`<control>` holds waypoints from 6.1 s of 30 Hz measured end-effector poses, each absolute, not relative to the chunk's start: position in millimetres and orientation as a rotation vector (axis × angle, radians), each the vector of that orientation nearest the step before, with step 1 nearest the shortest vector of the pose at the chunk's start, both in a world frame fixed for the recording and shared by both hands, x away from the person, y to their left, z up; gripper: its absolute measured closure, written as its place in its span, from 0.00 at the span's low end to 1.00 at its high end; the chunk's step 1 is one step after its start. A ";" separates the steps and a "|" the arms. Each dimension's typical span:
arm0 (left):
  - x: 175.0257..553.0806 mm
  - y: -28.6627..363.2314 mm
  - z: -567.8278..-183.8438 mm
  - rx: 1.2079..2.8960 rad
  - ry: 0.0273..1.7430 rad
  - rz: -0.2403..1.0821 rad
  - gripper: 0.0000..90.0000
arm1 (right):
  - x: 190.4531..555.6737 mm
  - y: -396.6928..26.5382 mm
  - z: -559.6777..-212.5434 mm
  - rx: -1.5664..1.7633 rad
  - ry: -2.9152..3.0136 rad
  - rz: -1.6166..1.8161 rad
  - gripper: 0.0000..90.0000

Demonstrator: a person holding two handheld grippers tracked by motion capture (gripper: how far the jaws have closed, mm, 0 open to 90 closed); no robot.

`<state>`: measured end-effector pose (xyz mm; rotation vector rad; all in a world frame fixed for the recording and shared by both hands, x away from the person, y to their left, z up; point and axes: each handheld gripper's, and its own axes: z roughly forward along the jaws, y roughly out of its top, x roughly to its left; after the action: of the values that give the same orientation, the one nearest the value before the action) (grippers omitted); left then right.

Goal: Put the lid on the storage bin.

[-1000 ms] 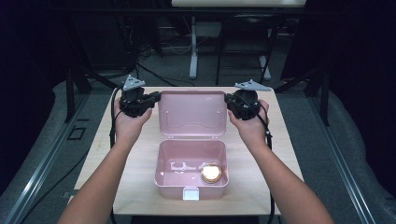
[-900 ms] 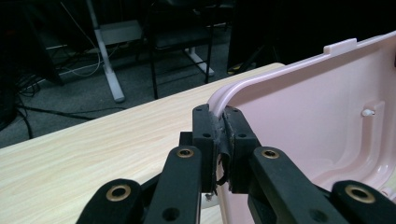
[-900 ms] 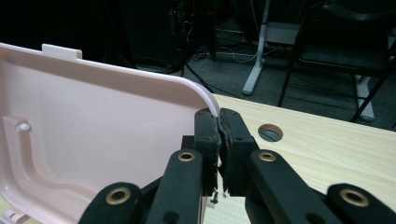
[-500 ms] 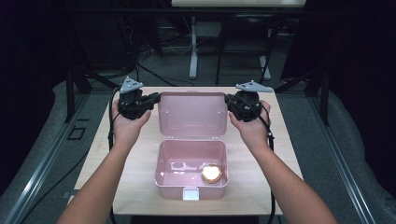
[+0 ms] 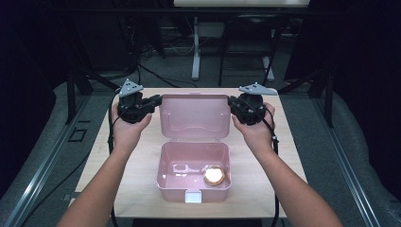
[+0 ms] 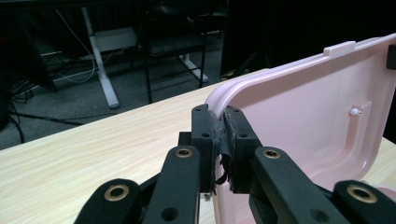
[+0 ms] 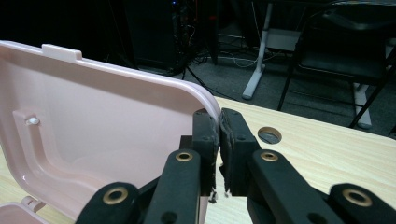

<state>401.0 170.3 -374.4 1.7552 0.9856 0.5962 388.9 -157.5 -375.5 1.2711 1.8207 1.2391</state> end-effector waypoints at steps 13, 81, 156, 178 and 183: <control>393.9 173.6 -374.5 1.731 0.976 0.577 0.93 | 382.1 -157.1 -373.6 1.253 1.820 1.247 0.94; 358.6 182.7 -370.6 1.742 0.890 0.525 0.90 | 343.4 -164.4 -367.1 1.166 1.853 1.293 0.89; 302.8 192.6 -381.0 1.788 0.824 0.472 0.84 | 283.1 -173.1 -378.5 1.111 1.942 1.375 0.80; 281.9 198.2 -395.3 1.796 0.793 0.429 0.81 | 261.6 -176.3 -393.6 1.086 1.967 1.406 0.76; 277.2 199.4 -398.2 1.796 0.787 0.424 0.81 | 257.2 -177.3 -397.9 1.090 1.972 1.419 0.75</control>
<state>277.2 199.4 -398.2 1.7956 0.7870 0.4243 257.2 -177.3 -397.9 1.0899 1.9719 1.4186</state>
